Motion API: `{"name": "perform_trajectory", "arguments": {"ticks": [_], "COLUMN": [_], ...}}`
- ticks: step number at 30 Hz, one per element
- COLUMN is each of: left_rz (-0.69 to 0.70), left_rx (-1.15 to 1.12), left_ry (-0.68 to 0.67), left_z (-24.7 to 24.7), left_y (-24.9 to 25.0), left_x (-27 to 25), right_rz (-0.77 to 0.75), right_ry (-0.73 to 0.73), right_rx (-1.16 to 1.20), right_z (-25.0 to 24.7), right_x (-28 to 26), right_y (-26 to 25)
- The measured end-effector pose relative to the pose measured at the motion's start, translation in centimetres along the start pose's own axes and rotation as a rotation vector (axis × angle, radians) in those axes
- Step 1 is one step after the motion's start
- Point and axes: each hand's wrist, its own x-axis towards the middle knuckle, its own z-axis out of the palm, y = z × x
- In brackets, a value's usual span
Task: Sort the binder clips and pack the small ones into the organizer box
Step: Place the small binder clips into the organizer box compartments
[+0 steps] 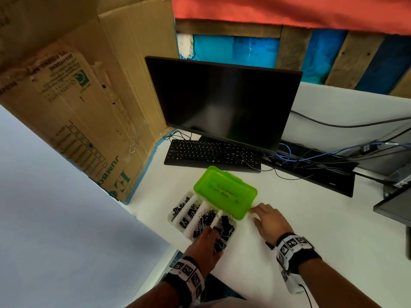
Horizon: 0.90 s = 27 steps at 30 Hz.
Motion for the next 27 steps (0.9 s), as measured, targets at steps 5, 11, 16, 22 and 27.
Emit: {"name": "perform_trajectory", "arguments": {"ticks": [5,11,16,22,27], "left_rz": [0.012,0.067,0.076,0.075,0.089], "left_rx": [-0.041,-0.111,-0.132,-0.122,-0.099], "left_ry": [0.012,0.043,0.076,0.059,0.052], "left_z": [0.3,0.3,0.3,0.7,0.6], "left_y": [0.4,0.4,-0.2,-0.7,-0.8], "left_x": [0.0,0.3,0.2,0.0,-0.4], "right_rz": [0.209,0.186,0.137,-0.132,-0.232], "right_ry": [-0.370,-0.382,-0.437,-0.349,-0.321], "right_rx": [0.054,0.097,0.144,0.305,0.295], "right_z": [0.2,1.1,-0.5,-2.5,-1.9], "right_x": [-2.2,-3.2,-2.4,-1.0,-0.5], "right_y": [2.2,2.4,0.7,-4.7,-7.1]}}
